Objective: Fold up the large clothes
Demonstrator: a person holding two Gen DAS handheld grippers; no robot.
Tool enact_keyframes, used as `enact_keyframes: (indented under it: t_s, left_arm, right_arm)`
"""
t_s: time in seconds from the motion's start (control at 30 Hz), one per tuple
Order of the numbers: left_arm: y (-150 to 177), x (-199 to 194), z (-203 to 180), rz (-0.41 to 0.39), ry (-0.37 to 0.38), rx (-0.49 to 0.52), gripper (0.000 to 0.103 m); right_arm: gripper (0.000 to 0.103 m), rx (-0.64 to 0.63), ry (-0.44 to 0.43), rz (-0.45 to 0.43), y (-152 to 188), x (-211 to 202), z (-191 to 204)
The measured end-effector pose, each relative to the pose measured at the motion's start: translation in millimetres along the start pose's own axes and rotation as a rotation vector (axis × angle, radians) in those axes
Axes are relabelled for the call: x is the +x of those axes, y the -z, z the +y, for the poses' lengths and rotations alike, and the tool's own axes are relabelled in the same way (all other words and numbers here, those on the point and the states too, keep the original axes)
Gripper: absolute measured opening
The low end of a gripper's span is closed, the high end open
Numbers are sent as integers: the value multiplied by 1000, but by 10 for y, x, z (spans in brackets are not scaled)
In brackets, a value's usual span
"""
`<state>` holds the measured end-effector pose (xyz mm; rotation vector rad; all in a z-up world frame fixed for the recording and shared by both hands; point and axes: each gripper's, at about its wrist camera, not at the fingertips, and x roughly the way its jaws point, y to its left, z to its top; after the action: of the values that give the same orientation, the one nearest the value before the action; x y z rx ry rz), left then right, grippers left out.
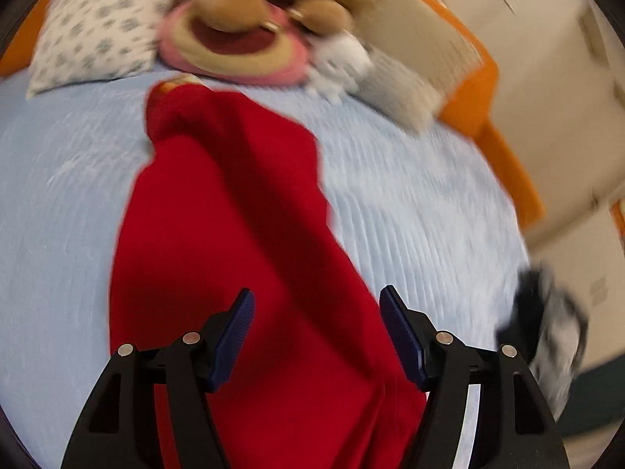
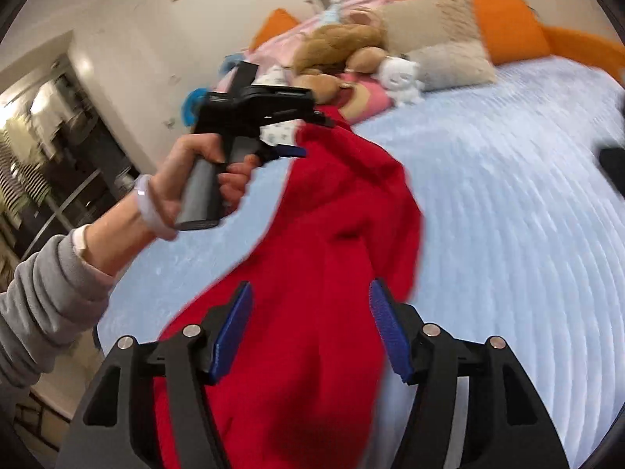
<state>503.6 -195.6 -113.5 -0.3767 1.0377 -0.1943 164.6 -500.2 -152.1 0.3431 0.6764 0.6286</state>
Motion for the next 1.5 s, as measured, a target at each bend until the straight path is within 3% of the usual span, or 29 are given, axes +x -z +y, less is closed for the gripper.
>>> enact_keyframes:
  t_s: [0.03,0.13,0.17,0.27,0.33,0.47,0.53,0.63,0.67,0.73,0.8,0.93,1.03,1.1,1.2,1.37,1.5]
  left_arm:
    - [-98,61,53,-3,-34,-12,69]
    - [-373,316,154,12,-141,-7,69]
    - [-469,417,169,15,-163,-3,69]
    - [-664,642,114,27,-141,29,69]
    - [-739,818,-39,40,-152,90,69]
    - [-734,1349,-311,120,-245,219,69]
    - [-661,1558,-292,133,-277,210,69]
    - [-545,1557,-210,65,-239,160,69]
    - [-510,1522,-204,54,-225,164,69]
    - [-428,1393,-209,70,-170,182,69]
    - [-320,1176,-189,94,-116,186,69]
    - [109,537,-112,149,35,212,69]
    - [615,70,-60,181,103,295,72]
    - [1001,-183,-33,216,131,376,72]
    - [1559,-515,24,270,164,491,72]
    - [2338,-1130,147,288,251,615,72]
    - [2987,-1267,219,316,187,752,74]
  right_arm:
    - [54,-23,-5,7,-104,119,19]
    - [30,-8,-62,51,-341,502,-53]
    - [26,6,-71,66,-412,640,-97]
    - [25,6,-44,96,-533,924,-196]
    - [25,21,20,145,-573,1097,-335]
    - [23,74,130,187,-481,1139,-684]
    - [23,113,164,184,-362,1050,-872]
    - [24,174,152,176,-259,892,-1033]
    - [30,182,159,175,-244,821,-1046]
    - [39,196,158,163,-219,653,-1049]
    - [39,197,149,140,-177,459,-990]
    - [39,196,115,98,-10,109,-752]
    - [39,226,17,62,152,-134,-467]
    - [39,212,-38,78,241,-190,-264]
    - [39,151,-41,142,410,-212,36]
    - [39,78,54,266,735,-146,281]
    - [38,8,151,350,982,-5,312]
